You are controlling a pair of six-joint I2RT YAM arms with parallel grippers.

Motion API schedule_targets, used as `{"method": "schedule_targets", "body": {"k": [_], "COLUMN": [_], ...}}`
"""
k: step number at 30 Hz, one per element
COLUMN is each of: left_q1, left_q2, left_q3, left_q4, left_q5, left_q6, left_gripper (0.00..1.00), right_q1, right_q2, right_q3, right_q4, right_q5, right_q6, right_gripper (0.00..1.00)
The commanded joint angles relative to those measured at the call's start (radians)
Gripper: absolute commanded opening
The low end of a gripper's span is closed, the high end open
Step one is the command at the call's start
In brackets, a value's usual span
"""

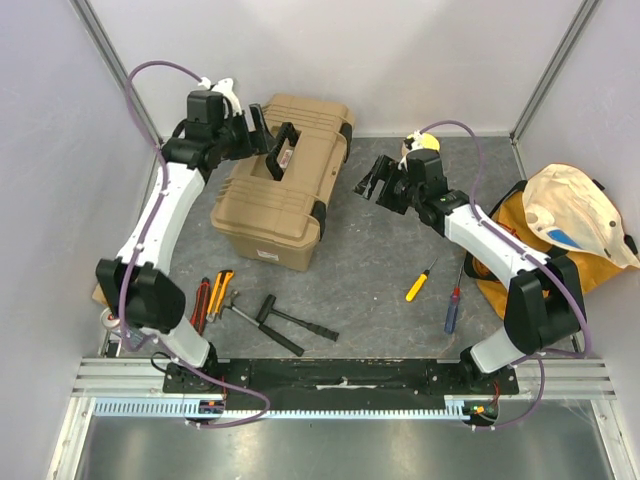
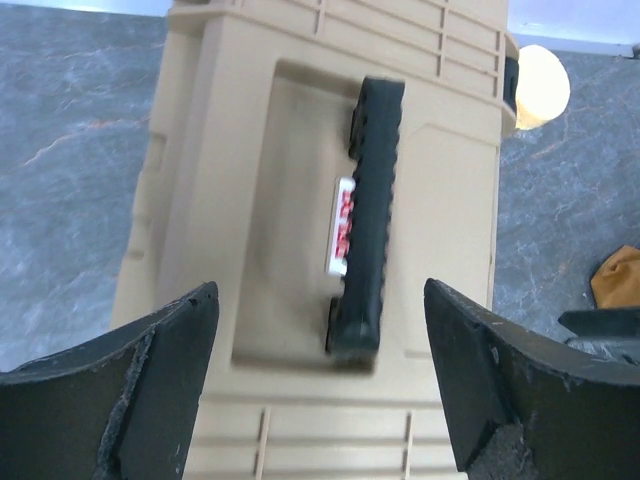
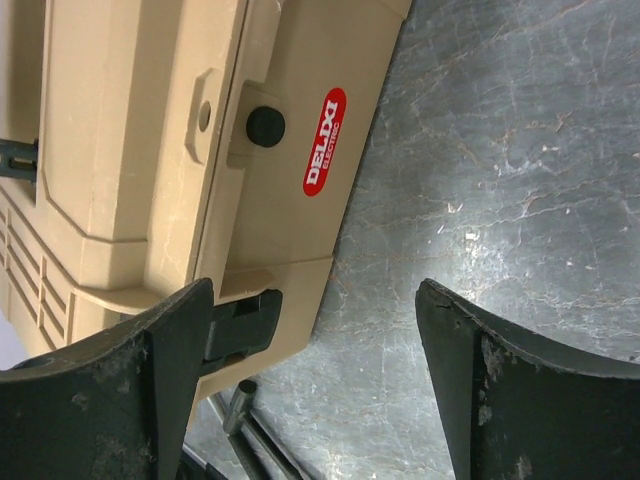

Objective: Pack the tool kit

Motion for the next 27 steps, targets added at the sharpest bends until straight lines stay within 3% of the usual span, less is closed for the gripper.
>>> {"method": "schedule_targets", "body": {"k": [1,7,11,22,27], "left_q1": [0.013,0.052,0.070,0.085,0.087], "left_q2": [-0.168,-0.345,-0.454,-0.523,-0.532], "left_q3": [-0.127,-0.367,-0.529,-0.668,-0.718], "left_q4": [-0.008,0.018,0.061,0.041,0.041], "left_q5": [-0.071,-0.043,-0.009,-0.103,-0.088], "left_q6": [-0.019,-0.093,-0.125,-0.098,-0.082], "left_gripper": [0.89,0.89,0.89,0.89,0.89], "right_q1": [0.015,0.059,0.082,0.150,0.150], "right_q2": [-0.046,-0.064,-0.098,-0.040,-0.017], "right_q3": [-0.044,-0.128,-0.234,-0.386,-0.394], "right_q4": [0.076,0.148,0.340,0.711,0.748], "right_q5": [-0.045,-0.128,-0.133,-0.081,-0.042], "right_q6": [0.034,0.095,0.224,0.452,0.473], "right_gripper": [0.89,0.88,0.89,0.97,0.97]}}
